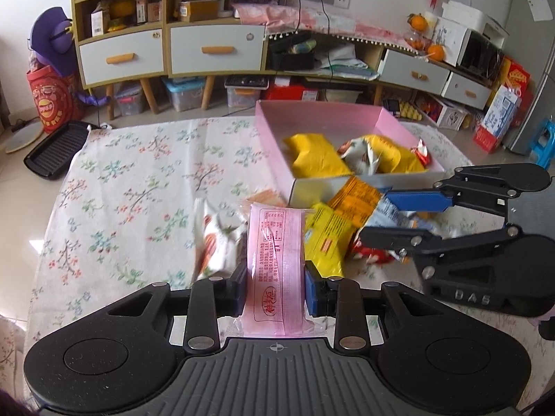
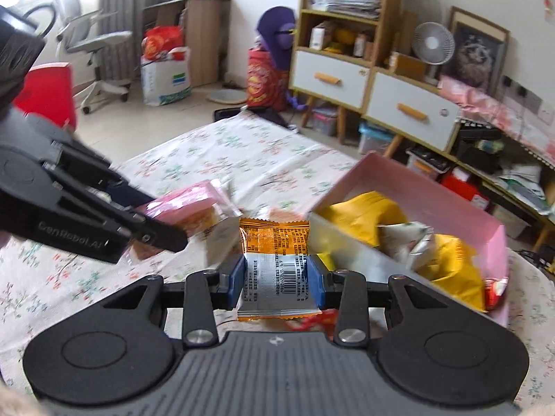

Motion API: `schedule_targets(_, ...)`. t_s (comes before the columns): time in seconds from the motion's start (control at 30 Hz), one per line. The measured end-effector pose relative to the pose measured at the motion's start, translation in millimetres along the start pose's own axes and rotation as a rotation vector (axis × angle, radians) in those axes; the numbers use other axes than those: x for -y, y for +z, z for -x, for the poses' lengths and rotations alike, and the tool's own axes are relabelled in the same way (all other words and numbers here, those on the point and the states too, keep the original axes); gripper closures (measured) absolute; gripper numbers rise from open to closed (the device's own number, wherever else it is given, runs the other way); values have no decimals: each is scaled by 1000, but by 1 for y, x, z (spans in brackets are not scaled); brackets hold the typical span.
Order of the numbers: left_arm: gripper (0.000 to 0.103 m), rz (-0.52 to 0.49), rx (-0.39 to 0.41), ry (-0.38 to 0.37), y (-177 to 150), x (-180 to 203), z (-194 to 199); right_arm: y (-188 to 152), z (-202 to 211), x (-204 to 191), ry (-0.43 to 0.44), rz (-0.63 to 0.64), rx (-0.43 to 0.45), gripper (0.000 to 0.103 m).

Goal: Organize snacks
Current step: 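Grasp the pink wrapped bar with the left tool while the right grasps the orange packet, then carry the pink bar and orange packet into the pink box, opening both tools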

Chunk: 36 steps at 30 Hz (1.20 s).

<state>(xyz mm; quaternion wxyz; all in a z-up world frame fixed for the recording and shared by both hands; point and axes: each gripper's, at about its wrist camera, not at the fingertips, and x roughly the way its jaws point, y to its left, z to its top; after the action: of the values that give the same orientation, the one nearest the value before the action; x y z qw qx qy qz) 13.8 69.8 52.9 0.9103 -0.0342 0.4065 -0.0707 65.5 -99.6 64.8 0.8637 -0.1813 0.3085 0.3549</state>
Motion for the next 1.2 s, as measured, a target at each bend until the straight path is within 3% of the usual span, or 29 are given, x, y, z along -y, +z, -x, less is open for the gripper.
schedule_targets(0.4,74,6,54,-7,34,31,-32,-4,1,45,-97,-155,22,68)
schedule_targets(0.63,74,7,88,36,71,48,-56,0,0,81,-182,-275,29,68)
schedule_targets(0.83,74,-66,89,58,101,71,-87,0,-16,116,-253,-365,10,68)
schedule_targets(1.2,73,-131,94,55,125,94,-149,1,-44,154,-254,-480,25,67)
